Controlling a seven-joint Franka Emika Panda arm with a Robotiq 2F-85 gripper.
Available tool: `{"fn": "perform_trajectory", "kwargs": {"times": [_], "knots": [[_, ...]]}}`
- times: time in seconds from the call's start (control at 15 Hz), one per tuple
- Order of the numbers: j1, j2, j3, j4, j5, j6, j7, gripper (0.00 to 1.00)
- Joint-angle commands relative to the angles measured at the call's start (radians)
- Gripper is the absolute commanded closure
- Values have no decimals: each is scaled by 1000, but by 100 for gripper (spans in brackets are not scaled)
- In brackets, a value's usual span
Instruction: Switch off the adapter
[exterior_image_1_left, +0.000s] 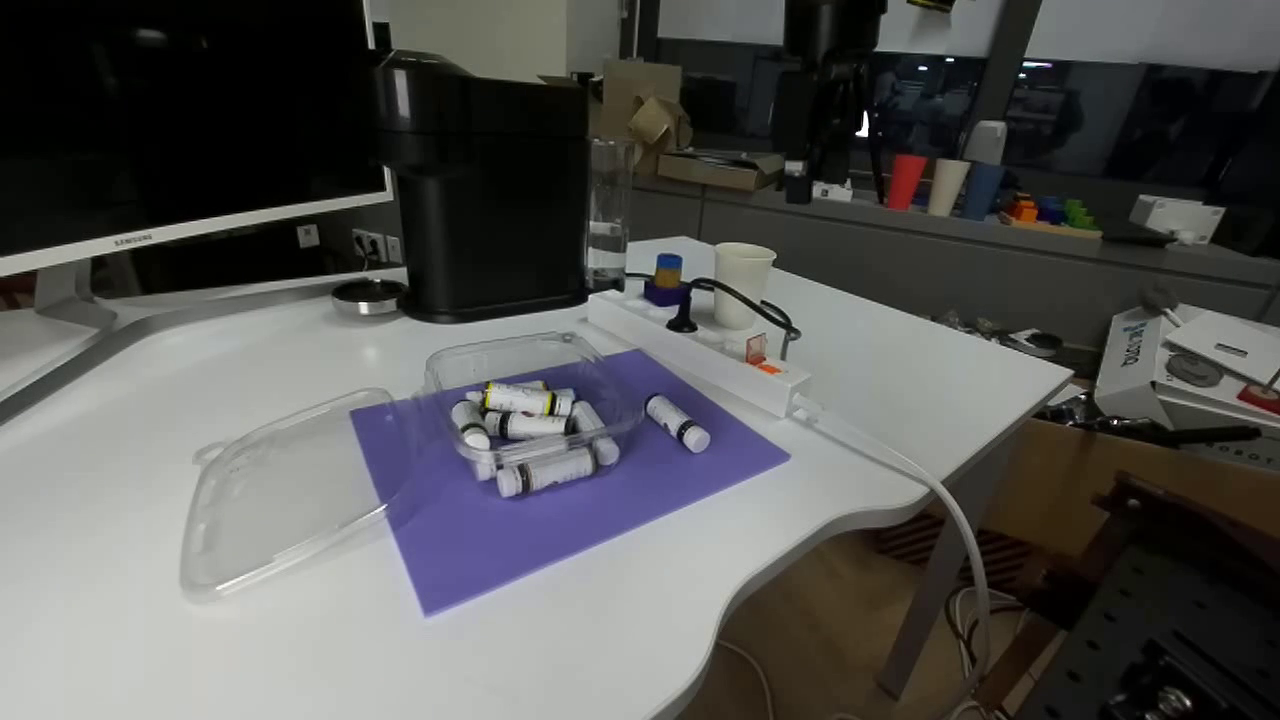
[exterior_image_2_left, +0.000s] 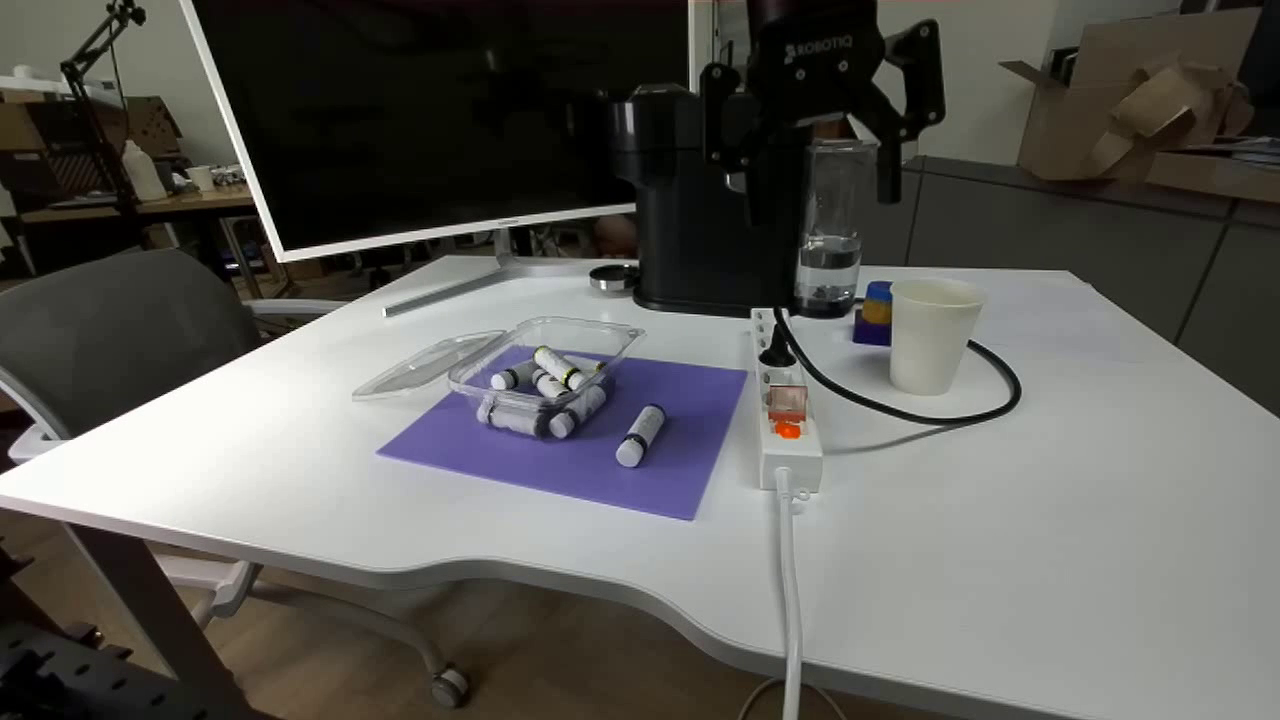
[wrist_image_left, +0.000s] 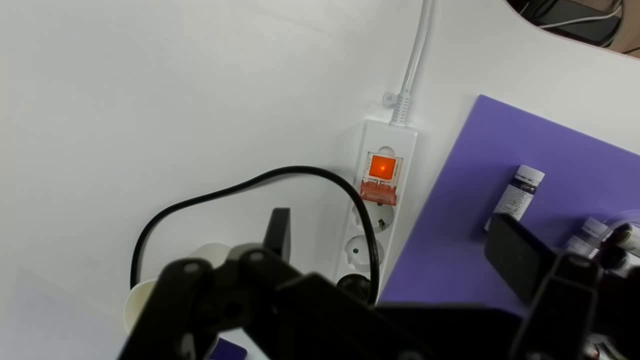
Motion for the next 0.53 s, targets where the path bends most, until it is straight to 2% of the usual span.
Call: {"fn": "perform_trajectory", "kwargs": {"times": [0.0,0.47], "knots": [[-34,65,25,49,5,-16,-16,0],[-45,75,42,20,-4,-3,1,0]]}}
